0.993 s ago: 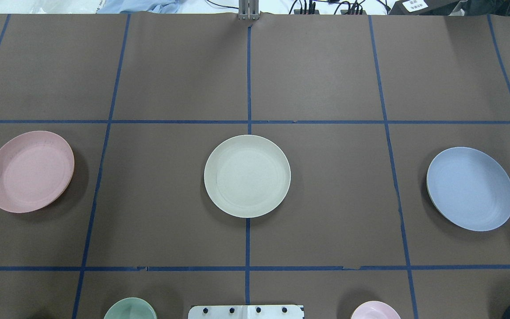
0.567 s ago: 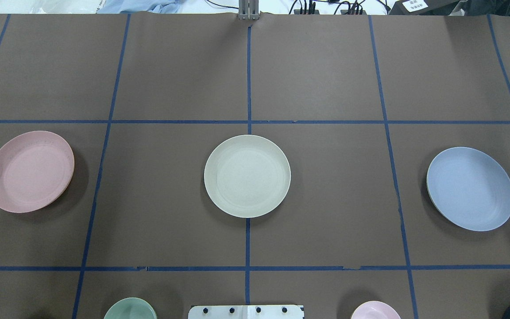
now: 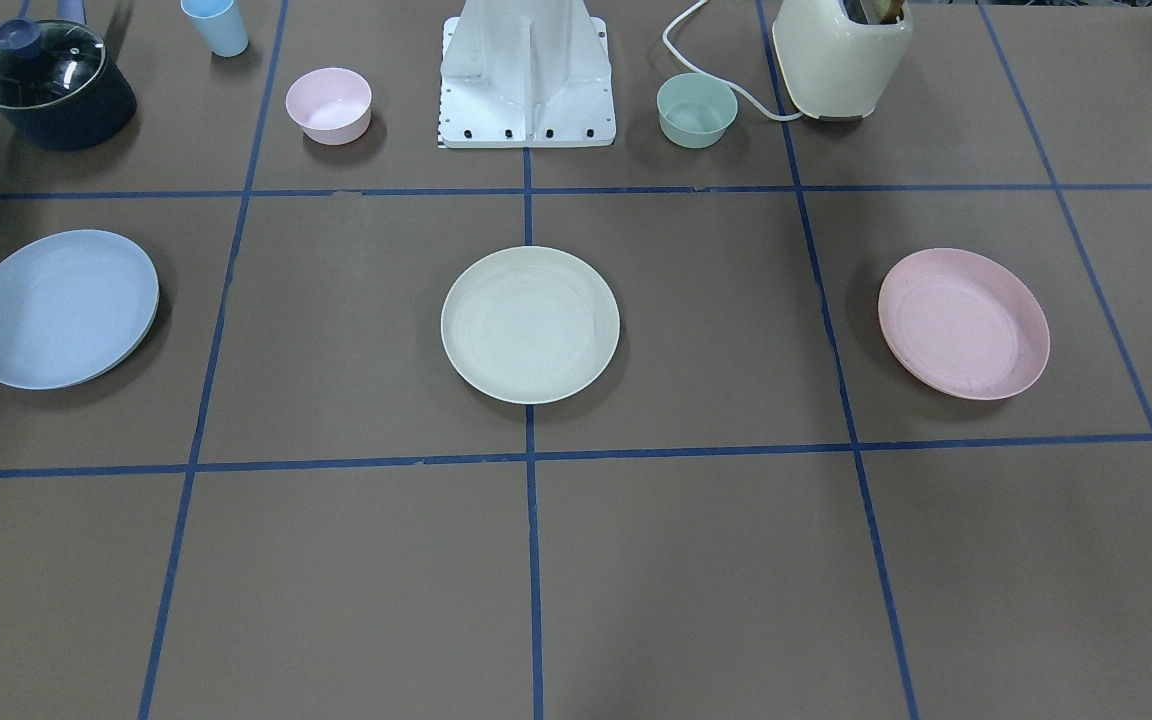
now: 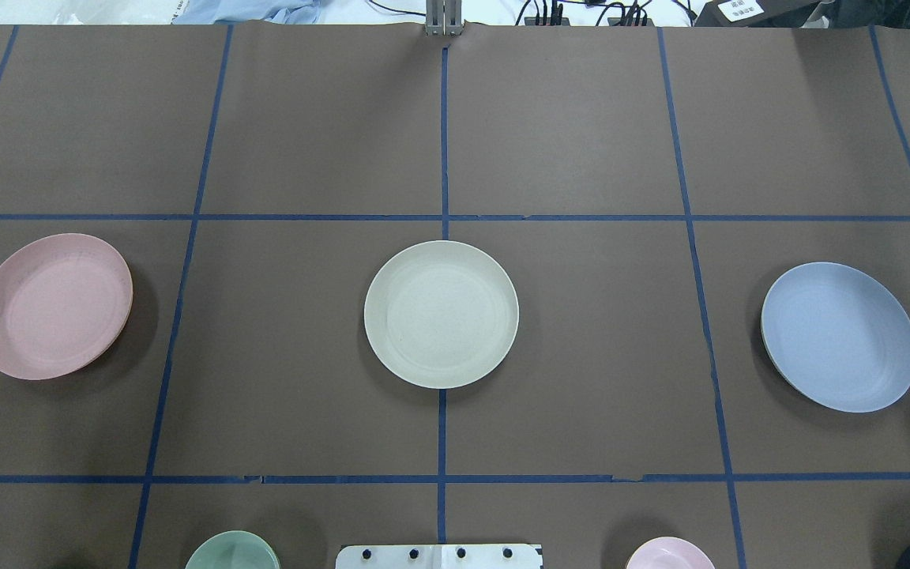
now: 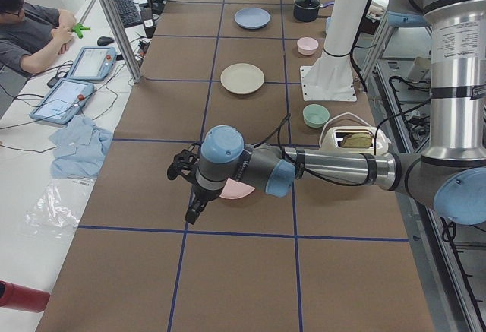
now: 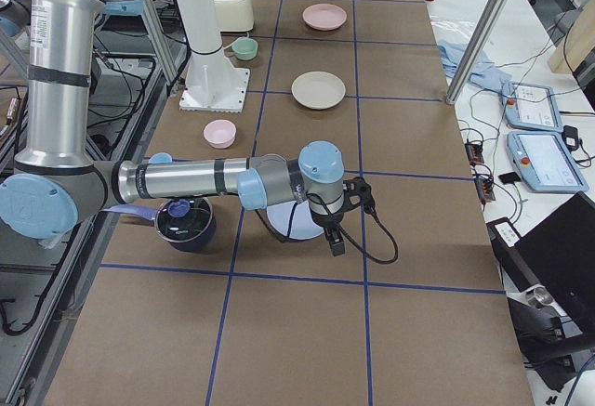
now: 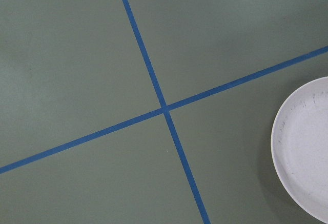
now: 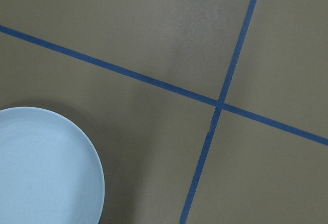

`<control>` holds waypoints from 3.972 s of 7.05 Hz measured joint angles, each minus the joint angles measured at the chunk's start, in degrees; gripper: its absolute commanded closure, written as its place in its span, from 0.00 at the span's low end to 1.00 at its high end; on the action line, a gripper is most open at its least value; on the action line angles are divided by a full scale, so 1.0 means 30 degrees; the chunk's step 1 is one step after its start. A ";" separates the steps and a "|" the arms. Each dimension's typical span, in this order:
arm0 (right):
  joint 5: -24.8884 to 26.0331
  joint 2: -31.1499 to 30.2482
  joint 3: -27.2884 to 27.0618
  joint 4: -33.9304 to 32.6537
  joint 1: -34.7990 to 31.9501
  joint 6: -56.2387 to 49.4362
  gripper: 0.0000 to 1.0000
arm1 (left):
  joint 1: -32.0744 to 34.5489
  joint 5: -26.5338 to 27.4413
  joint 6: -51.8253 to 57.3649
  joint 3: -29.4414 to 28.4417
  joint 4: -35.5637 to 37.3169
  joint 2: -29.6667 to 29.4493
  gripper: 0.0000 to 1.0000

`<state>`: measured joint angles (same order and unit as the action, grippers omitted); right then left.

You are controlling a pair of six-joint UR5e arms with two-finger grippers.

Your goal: Stack three plates with pink and blue

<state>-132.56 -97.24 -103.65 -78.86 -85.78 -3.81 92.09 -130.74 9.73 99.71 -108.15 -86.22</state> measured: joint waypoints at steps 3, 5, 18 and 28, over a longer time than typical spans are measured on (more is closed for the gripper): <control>0.0193 0.0567 -0.0969 0.0855 0.0382 0.2403 0.00 | -0.0121 0.0804 -0.0285 -0.0150 -0.3071 -0.1779 0.00; 0.0193 0.0643 -0.1093 0.1396 0.1512 0.4254 0.00 | -0.0445 -0.0468 -0.1267 -0.0290 -0.4629 -0.1434 0.00; 0.0330 0.0373 -0.0969 0.3465 0.2725 0.6572 0.00 | -1.2483 0.5693 -1.8237 -0.8734 -2.3238 0.1463 0.92; 0.0329 0.0421 -0.0952 0.3467 0.2725 0.6599 0.00 | -1.2278 0.2821 -2.1043 0.0414 -1.4457 0.0041 1.00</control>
<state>-131.57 -95.98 -106.50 -68.46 -77.61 15.99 55.26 -122.27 -53.40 100.95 -151.53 -86.09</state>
